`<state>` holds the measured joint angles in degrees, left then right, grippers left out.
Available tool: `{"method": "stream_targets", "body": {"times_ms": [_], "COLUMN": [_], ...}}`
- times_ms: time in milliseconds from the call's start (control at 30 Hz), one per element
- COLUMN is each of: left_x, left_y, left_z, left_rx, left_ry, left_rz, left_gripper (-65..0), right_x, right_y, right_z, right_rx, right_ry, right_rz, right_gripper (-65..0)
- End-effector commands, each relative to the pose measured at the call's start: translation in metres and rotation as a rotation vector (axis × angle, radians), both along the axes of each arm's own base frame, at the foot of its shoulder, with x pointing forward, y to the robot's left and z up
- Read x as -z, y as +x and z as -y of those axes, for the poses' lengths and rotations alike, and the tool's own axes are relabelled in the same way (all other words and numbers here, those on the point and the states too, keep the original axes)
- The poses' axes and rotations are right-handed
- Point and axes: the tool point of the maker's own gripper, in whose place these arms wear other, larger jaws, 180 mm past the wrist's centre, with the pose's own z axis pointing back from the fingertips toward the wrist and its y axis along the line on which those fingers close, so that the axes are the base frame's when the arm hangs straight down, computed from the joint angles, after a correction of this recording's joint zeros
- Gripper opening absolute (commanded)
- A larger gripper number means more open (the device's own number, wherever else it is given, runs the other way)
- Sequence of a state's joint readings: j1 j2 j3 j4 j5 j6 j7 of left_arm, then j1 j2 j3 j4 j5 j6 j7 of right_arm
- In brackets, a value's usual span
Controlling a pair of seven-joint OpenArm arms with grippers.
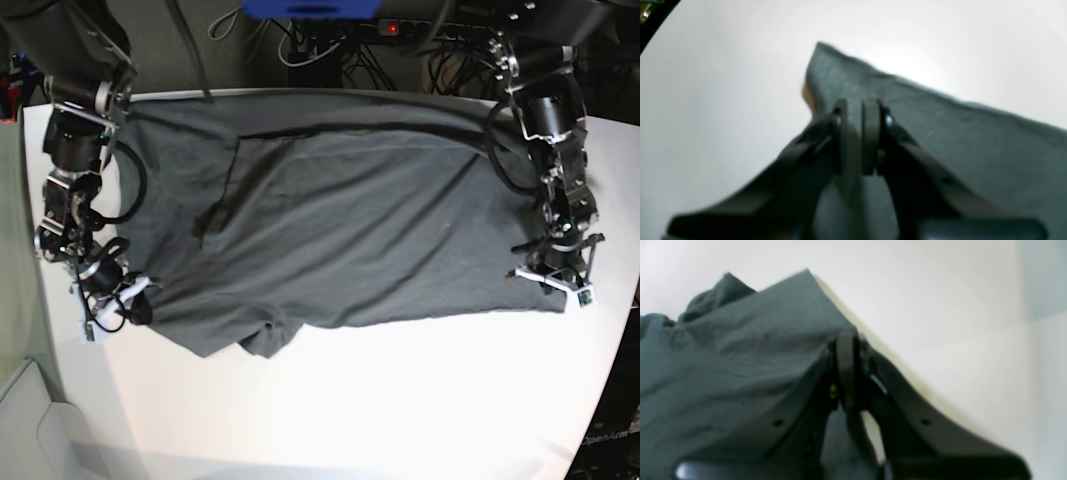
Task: Layout the t-shirt on the table in an organized manner, then fold the t-shirt properly
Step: 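Lift the grasped corners with both grippers and fold toward the other edge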
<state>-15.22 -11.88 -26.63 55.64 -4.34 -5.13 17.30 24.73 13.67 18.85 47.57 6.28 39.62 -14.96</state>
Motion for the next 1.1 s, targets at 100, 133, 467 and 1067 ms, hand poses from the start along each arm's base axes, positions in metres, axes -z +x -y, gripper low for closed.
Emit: {"method": "stream_targets", "body": {"times_ms": [100, 133, 467, 1067], "left_x": [-0.022, -0.022, -0.025, -0.024], "left_y": [0.008, 0.009, 0.005, 0.006], "left_z": [-0.007, -0.003, -0.002, -0.043], "left_rx": [-0.007, -0.005, -0.004, -0.095], "left_ry": [0.030, 0.023, 0.034, 0.010], "left_rz": [0.062, 0.069, 0.077, 0.061], "left_gripper": [-57.3, -57.3, -56.9, -12.3], "right_x": [-0.028, -0.028, -0.026, -0.024], "right_y": [-0.001, -0.005, -0.025, -0.025], "right_z": [0.002, 0.001, -0.007, -0.008], "right_rx": [-0.012, -0.015, -0.025, -0.031], "right_ry": [-0.044, -0.055, -0.080, -0.088], "right_rz": [0.080, 0.084, 0.080, 0.074], "right_gripper": [-65.0, -65.0, -65.0, -65.0]}}
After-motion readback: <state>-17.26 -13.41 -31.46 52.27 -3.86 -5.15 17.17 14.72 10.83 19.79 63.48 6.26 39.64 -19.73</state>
